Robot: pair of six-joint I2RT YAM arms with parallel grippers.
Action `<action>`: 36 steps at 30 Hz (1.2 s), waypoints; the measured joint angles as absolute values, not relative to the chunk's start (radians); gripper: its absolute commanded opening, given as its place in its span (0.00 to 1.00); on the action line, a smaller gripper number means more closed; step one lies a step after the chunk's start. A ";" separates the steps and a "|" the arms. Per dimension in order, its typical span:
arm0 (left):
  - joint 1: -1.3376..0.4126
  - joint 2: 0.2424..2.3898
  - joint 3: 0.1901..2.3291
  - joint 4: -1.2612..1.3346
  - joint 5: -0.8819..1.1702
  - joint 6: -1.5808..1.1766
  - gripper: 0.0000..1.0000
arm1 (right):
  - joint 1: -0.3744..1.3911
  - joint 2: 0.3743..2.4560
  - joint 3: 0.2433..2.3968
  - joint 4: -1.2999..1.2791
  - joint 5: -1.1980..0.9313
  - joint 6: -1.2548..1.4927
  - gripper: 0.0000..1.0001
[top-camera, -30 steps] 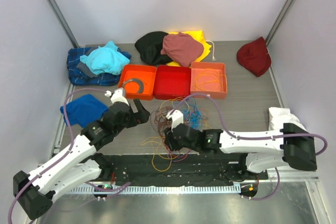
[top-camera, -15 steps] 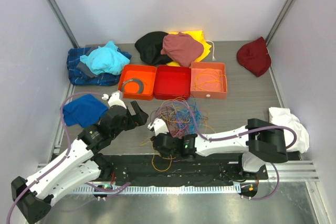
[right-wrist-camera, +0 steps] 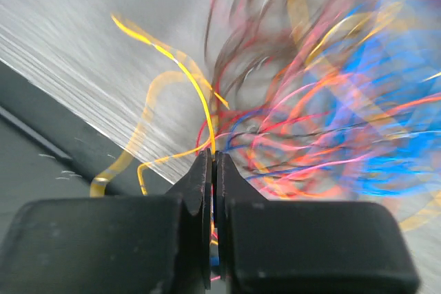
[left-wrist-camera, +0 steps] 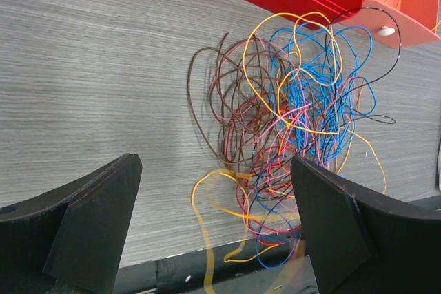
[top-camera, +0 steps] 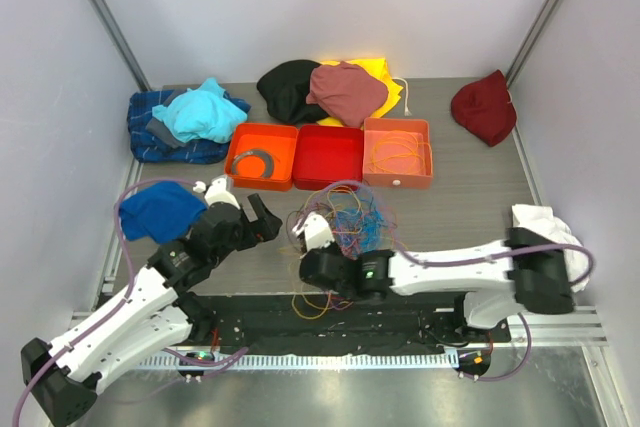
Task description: Untangle the cables
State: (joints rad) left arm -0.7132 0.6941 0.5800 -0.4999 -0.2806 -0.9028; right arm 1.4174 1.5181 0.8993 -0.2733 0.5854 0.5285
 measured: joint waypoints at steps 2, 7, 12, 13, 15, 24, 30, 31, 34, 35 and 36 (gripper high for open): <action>-0.713 0.691 0.580 -0.500 -0.281 -0.902 0.95 | 1.425 1.389 0.939 -0.342 0.640 0.502 0.01; -0.713 0.686 0.579 -0.483 -0.266 -0.902 0.96 | 1.431 1.132 1.229 -0.400 0.764 0.402 0.01; -0.713 0.697 0.547 -0.368 -0.192 -0.904 0.96 | 1.430 1.074 1.491 -0.464 0.847 0.317 0.01; -0.713 0.701 0.542 -0.353 -0.179 -0.905 0.96 | 1.430 1.073 1.509 -0.470 0.853 0.310 0.01; -0.713 0.722 0.520 -0.285 -0.131 -0.910 0.96 | 1.431 1.073 1.563 -0.502 0.865 0.283 0.01; -0.713 0.805 0.502 -0.101 0.002 -0.926 0.96 | 1.429 1.106 1.633 -0.532 0.997 0.165 0.01; -0.713 0.790 0.480 -0.079 0.017 -0.940 0.96 | 1.266 1.113 1.633 -0.514 1.028 0.146 0.01; -0.713 0.782 0.473 -0.080 0.018 -0.941 0.96 | 1.214 1.115 1.633 -0.512 1.018 0.151 0.01; -0.713 0.751 0.456 -0.092 0.020 -0.942 0.96 | 1.039 1.136 1.633 -0.509 0.958 0.179 0.01; -0.713 0.739 0.454 -0.097 0.019 -0.942 0.96 | 1.000 1.145 1.633 -0.509 0.939 0.189 0.01; -0.713 0.722 0.453 -0.106 0.019 -0.942 0.96 | 0.936 1.164 1.633 -0.509 0.907 0.202 0.01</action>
State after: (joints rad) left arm -0.7132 0.7216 0.4530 -0.1062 0.0193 -0.9417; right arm 0.9363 1.1637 1.6325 -0.5095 0.9070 0.2024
